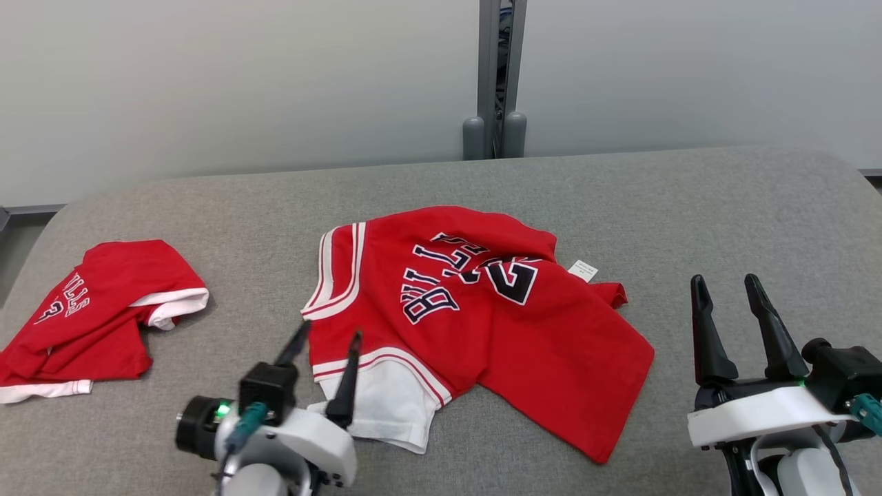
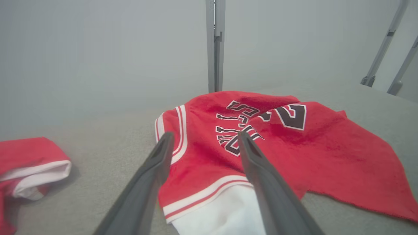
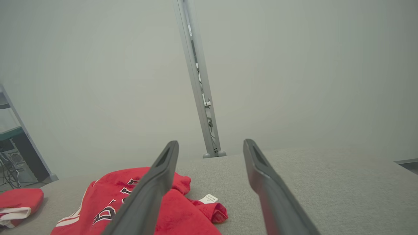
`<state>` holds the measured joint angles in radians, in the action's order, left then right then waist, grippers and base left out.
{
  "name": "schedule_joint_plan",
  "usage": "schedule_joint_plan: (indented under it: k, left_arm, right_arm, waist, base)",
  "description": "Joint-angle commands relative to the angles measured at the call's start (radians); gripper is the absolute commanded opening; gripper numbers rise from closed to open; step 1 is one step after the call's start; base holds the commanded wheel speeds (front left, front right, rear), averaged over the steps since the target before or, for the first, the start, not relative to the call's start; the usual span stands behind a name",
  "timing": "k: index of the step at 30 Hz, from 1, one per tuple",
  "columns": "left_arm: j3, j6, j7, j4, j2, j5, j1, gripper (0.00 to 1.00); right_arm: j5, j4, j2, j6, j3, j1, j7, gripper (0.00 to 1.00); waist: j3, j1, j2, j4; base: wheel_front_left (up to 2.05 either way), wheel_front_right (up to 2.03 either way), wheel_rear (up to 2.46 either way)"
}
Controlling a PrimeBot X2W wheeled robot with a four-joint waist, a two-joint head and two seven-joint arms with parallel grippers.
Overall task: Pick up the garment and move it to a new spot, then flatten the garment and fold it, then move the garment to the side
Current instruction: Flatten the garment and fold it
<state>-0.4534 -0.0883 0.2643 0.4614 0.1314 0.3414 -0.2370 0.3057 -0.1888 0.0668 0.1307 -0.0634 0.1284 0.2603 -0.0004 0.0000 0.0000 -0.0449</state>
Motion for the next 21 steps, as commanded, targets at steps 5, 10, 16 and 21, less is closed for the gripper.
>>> schedule_joint_plan:
  k: [5,10,16,21]
  left_arm:
    - [0.103,-0.01,0.001,-0.142,0.027,-0.043,0.074,1.0]
    - [0.221,-0.004,0.001,-0.263,-0.01,-0.063,0.191,1.0]
    - [0.285,0.049,0.001,-0.255,-0.053,-0.083,0.279,1.0]
    - [0.317,0.08,0.001,-0.235,-0.068,-0.101,0.281,1.0]
  right_arm:
    - [-0.004,0.019,0.003,0.0,-0.003,-0.019,0.007,1.0]
    - [-0.006,0.032,0.001,0.0,0.002,-0.039,0.007,1.0]
    - [-0.01,0.033,0.002,0.0,0.004,-0.058,0.007,1.0]
    - [-0.013,0.028,0.003,0.0,-0.001,-0.052,0.007,1.0]
  waist:
    - [-0.009,0.0,0.0,0.004]
    - [-0.016,0.0,0.0,0.007]
    - [-0.019,0.0,0.0,0.016]
    - [-0.02,0.0,0.0,0.02]
  base:
    - [0.0,0.0,0.0]
    - [0.0,0.0,0.0]
    - [0.0,0.0,0.0]
    - [0.0,0.0,0.0]
